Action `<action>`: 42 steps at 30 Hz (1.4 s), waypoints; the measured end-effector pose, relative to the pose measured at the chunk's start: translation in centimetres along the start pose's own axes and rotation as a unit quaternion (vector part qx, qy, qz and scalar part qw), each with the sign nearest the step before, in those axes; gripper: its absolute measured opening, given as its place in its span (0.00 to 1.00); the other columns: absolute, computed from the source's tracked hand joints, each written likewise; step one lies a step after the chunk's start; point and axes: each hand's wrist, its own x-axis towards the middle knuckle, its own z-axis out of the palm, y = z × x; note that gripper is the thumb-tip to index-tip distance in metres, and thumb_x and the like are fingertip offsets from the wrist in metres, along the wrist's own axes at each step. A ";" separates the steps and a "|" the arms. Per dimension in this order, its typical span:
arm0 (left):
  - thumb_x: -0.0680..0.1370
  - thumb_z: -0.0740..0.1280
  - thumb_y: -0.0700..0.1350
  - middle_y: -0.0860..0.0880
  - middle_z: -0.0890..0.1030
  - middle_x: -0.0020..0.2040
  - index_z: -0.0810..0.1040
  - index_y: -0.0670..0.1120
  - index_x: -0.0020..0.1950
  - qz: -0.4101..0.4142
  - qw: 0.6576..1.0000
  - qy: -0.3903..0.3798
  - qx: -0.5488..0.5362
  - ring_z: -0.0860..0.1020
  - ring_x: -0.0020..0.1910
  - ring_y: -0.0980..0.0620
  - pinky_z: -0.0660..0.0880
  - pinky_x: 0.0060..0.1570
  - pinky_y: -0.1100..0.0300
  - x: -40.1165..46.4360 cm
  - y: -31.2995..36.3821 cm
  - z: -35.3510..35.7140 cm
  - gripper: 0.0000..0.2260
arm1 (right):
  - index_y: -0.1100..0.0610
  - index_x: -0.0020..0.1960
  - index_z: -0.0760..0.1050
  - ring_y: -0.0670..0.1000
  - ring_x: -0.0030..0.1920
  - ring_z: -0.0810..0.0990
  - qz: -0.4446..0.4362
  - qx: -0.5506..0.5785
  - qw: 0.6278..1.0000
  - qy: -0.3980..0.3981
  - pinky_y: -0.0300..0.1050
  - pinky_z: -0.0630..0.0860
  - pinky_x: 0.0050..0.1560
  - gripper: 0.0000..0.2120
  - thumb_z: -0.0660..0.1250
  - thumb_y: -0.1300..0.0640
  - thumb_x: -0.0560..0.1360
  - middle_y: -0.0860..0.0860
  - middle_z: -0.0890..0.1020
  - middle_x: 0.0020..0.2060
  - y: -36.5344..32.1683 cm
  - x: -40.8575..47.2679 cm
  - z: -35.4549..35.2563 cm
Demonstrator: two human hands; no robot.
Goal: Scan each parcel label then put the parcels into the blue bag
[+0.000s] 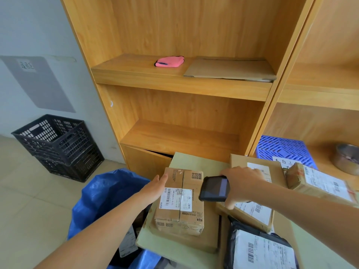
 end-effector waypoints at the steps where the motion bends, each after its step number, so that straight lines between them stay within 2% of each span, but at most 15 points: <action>1: 0.81 0.43 0.67 0.46 0.68 0.76 0.57 0.50 0.80 -0.001 1.000 -0.012 -0.014 0.68 0.73 0.44 0.62 0.72 0.46 0.2 -0.1 0.0 0.33 | 0.44 0.58 0.71 0.49 0.46 0.79 -0.008 0.031 0.999 0.005 0.47 0.79 0.48 0.30 0.76 0.42 0.59 0.44 0.78 0.43 -0.4 0.7 0.6; 2: 0.81 0.44 0.66 0.46 0.74 0.71 0.64 0.49 0.74 -0.003 0.999 -0.024 -0.032 0.73 0.67 0.46 0.65 0.68 0.48 0.3 -0.2 0.0 0.30 | 0.43 0.58 0.71 0.49 0.45 0.79 -0.013 0.070 0.997 0.009 0.47 0.80 0.47 0.31 0.76 0.41 0.58 0.44 0.78 0.43 -0.8 1.3 1.1; 4: 0.84 0.45 0.62 0.47 0.79 0.60 0.68 0.51 0.63 -0.005 0.998 -0.030 -0.060 0.76 0.57 0.50 0.69 0.62 0.52 0.4 -0.2 0.0 0.20 | 0.42 0.61 0.70 0.47 0.44 0.80 -0.013 0.179 0.984 0.010 0.46 0.82 0.46 0.34 0.77 0.41 0.58 0.44 0.78 0.44 -1.6 2.8 2.3; 6: 0.84 0.47 0.61 0.47 0.81 0.56 0.71 0.50 0.62 -0.008 0.997 -0.021 -0.077 0.78 0.57 0.50 0.70 0.65 0.50 0.8 -0.4 0.2 0.21 | 0.43 0.64 0.68 0.46 0.44 0.80 0.002 0.303 0.953 0.010 0.42 0.83 0.42 0.35 0.79 0.43 0.60 0.43 0.79 0.45 -2.6 4.2 3.5; 9: 0.83 0.49 0.62 0.46 0.81 0.60 0.72 0.50 0.70 -0.013 0.996 0.001 -0.088 0.79 0.60 0.48 0.72 0.65 0.49 1.7 -1.2 0.7 0.24 | 0.43 0.65 0.67 0.45 0.42 0.81 0.049 0.473 0.879 0.031 0.40 0.81 0.34 0.34 0.81 0.46 0.65 0.43 0.79 0.46 -4.3 6.0 6.3; 12: 0.84 0.50 0.58 0.50 0.81 0.43 0.73 0.51 0.65 -0.011 0.996 0.012 -0.092 0.81 0.43 0.54 0.75 0.47 0.58 2.2 -1.7 1.6 0.19 | 0.47 0.69 0.69 0.48 0.44 0.83 0.098 0.581 0.805 0.060 0.47 0.84 0.43 0.36 0.82 0.46 0.65 0.43 0.80 0.46 -6.3 6.9 9.0; 15: 0.83 0.53 0.59 0.50 0.84 0.45 0.74 0.54 0.59 0.019 0.994 0.036 -0.100 0.84 0.41 0.54 0.77 0.38 0.62 2.5 -2.3 1.9 0.15 | 0.47 0.69 0.70 0.48 0.44 0.84 0.116 0.617 0.773 0.094 0.46 0.83 0.42 0.36 0.82 0.48 0.66 0.42 0.80 0.46 -7.9 7.2 9.8; 17: 0.83 0.55 0.58 0.50 0.85 0.44 0.77 0.51 0.53 0.033 0.992 0.054 -0.109 0.85 0.42 0.51 0.79 0.37 0.61 2.9 -2.5 0.5 0.15 | 0.46 0.71 0.69 0.46 0.45 0.84 0.107 0.609 0.779 0.106 0.44 0.83 0.43 0.39 0.82 0.47 0.65 0.42 0.82 0.47 -8.7 7.9 9.2; 19: 0.82 0.57 0.57 0.49 0.84 0.42 0.79 0.50 0.51 0.047 0.989 0.075 -0.123 0.85 0.41 0.50 0.75 0.34 0.61 3.4 -2.6 -1.4 0.15 | 0.44 0.73 0.67 0.46 0.46 0.83 0.096 0.591 0.794 0.108 0.44 0.81 0.43 0.42 0.82 0.45 0.64 0.43 0.83 0.48 -9.5 8.8 7.8; 25: 0.80 0.60 0.55 0.52 0.86 0.43 0.80 0.53 0.53 0.077 0.978 0.123 -0.149 0.84 0.41 0.55 0.79 0.38 0.60 5.5 -5.6 -10.0 0.12 | 0.44 0.73 0.68 0.48 0.46 0.84 0.068 0.601 0.790 0.104 0.53 0.84 0.48 0.40 0.82 0.47 0.64 0.43 0.83 0.48 -16.1 13.8 2.4; 27: 0.80 0.60 0.55 0.50 0.86 0.46 0.80 0.51 0.54 0.063 0.978 0.123 -0.158 0.85 0.44 0.52 0.82 0.47 0.54 6.2 -7.8 -12.5 0.13 | 0.46 0.71 0.69 0.48 0.46 0.84 0.047 0.605 0.789 0.094 0.52 0.84 0.47 0.38 0.82 0.49 0.66 0.43 0.82 0.47 -19.0 15.5 1.5; 30: 0.81 0.60 0.56 0.49 0.86 0.48 0.80 0.53 0.54 0.038 0.975 0.123 -0.182 0.84 0.48 0.51 0.80 0.56 0.47 7.4 -11.9 -15.4 0.12 | 0.45 0.71 0.69 0.45 0.44 0.82 0.018 0.598 0.797 0.075 0.44 0.79 0.42 0.36 0.81 0.52 0.68 0.39 0.78 0.44 -24.1 17.8 0.8; 33: 0.81 0.60 0.55 0.48 0.86 0.46 0.80 0.52 0.51 0.011 0.968 0.119 -0.222 0.84 0.48 0.50 0.79 0.56 0.49 8.3 -15.9 -16.8 0.11 | 0.44 0.72 0.70 0.47 0.48 0.82 0.005 0.576 0.816 0.053 0.50 0.82 0.49 0.38 0.82 0.47 0.65 0.39 0.78 0.46 -28.6 20.0 2.3; 38: 0.81 0.60 0.54 0.47 0.85 0.47 0.79 0.49 0.53 -0.055 0.964 0.128 -0.227 0.83 0.46 0.52 0.77 0.46 0.58 11.0 -22.8 -16.2 0.12 | 0.47 0.71 0.70 0.49 0.50 0.79 0.008 0.557 0.830 0.030 0.45 0.79 0.46 0.37 0.82 0.47 0.66 0.44 0.78 0.50 -35.4 22.8 7.9; 42: 0.79 0.59 0.55 0.51 0.85 0.47 0.78 0.52 0.53 -0.112 0.958 0.118 -0.237 0.83 0.48 0.52 0.78 0.48 0.56 14.0 -28.5 -13.2 0.12 | 0.45 0.73 0.68 0.50 0.53 0.78 0.033 0.531 0.847 -0.021 0.46 0.76 0.51 0.40 0.81 0.44 0.66 0.44 0.79 0.54 -38.7 24.9 14.2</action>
